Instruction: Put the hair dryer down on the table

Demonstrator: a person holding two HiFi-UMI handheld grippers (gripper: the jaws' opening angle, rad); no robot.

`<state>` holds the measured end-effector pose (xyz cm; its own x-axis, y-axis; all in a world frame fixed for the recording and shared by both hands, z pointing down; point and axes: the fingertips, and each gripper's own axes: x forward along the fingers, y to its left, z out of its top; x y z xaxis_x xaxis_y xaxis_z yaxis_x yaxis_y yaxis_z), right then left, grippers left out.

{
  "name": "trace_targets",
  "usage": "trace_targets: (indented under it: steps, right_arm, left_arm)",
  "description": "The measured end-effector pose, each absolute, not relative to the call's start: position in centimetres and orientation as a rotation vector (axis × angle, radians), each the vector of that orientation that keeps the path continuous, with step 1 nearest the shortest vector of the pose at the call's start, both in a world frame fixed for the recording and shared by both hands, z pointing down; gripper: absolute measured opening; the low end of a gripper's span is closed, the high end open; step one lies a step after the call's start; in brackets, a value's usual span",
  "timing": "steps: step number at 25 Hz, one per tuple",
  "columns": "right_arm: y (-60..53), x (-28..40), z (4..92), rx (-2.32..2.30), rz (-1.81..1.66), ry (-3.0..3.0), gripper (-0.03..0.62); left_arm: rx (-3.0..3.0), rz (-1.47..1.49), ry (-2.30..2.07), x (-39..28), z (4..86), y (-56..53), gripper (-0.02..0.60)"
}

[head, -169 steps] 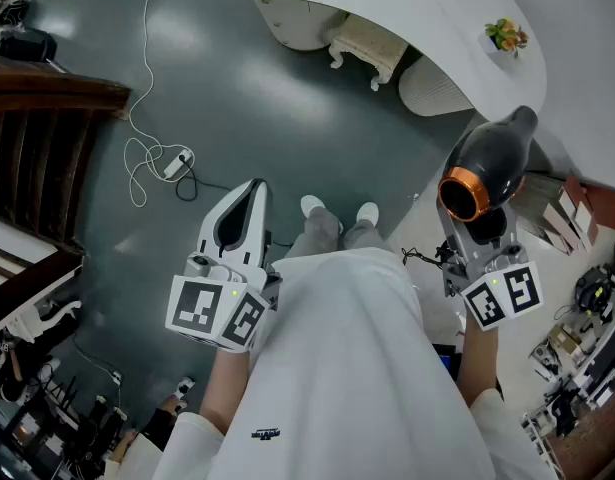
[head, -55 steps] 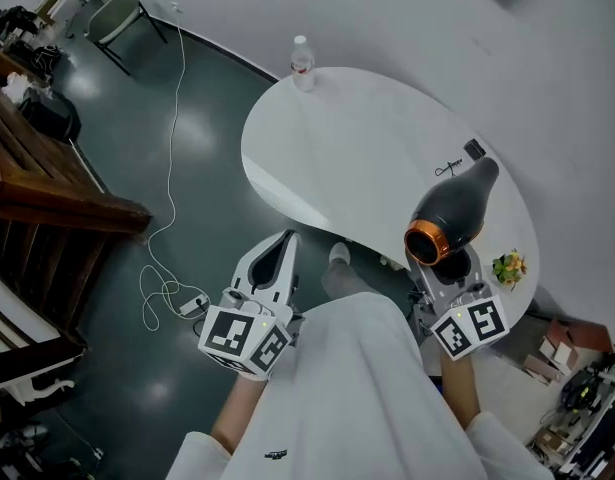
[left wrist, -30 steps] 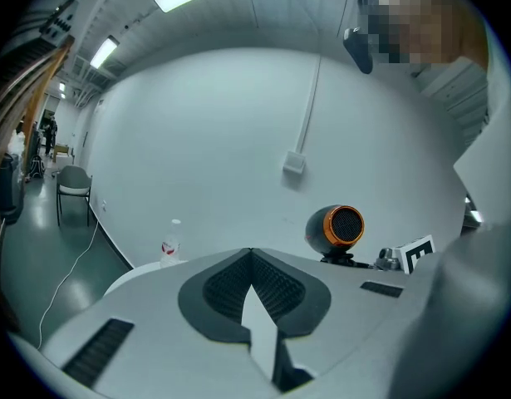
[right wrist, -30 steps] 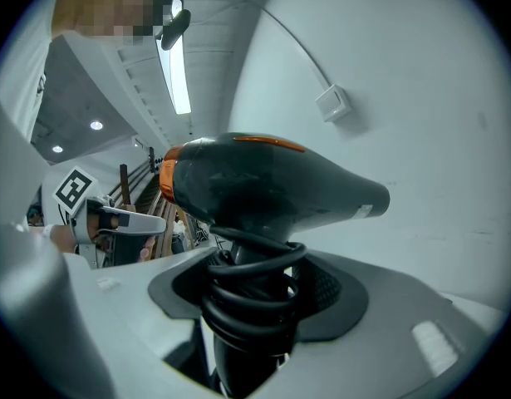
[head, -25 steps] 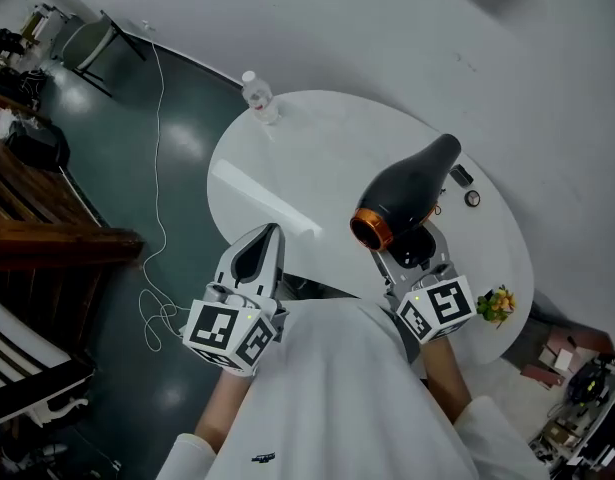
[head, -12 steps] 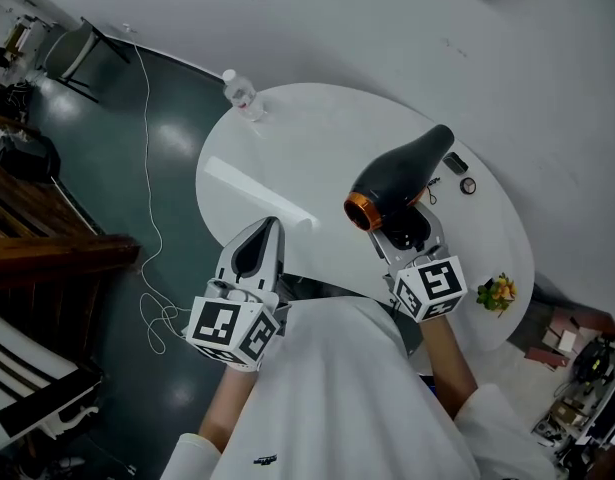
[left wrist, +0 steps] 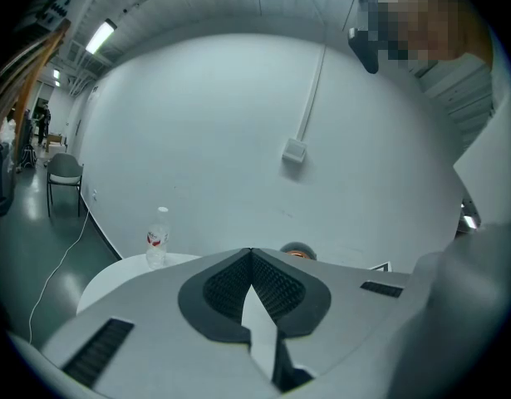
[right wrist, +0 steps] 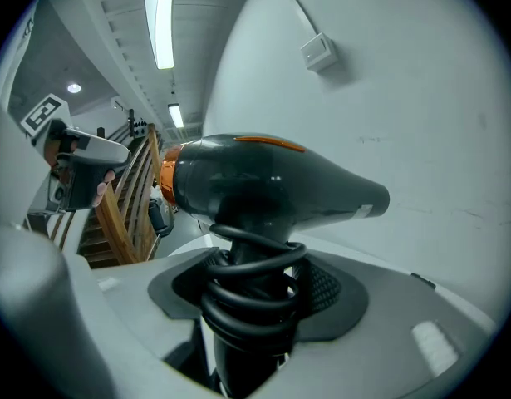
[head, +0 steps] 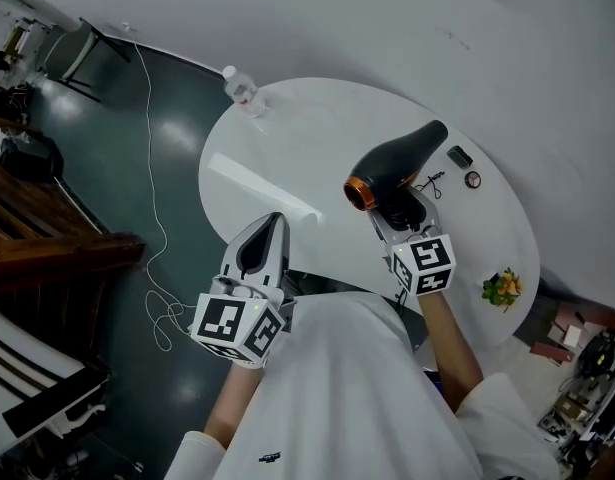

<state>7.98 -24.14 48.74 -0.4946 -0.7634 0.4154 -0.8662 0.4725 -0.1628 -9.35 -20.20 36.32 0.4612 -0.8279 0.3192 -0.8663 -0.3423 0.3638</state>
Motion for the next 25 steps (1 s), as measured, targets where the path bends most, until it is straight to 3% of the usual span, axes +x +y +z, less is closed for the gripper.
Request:
trace_targets:
  steps: [25]
  right_arm:
    - [-25.4,8.8,62.5,1.381,0.588,-2.083,0.285]
  left_arm:
    - [2.218,0.111,-1.406,-9.8,36.5,-19.2,0.009]
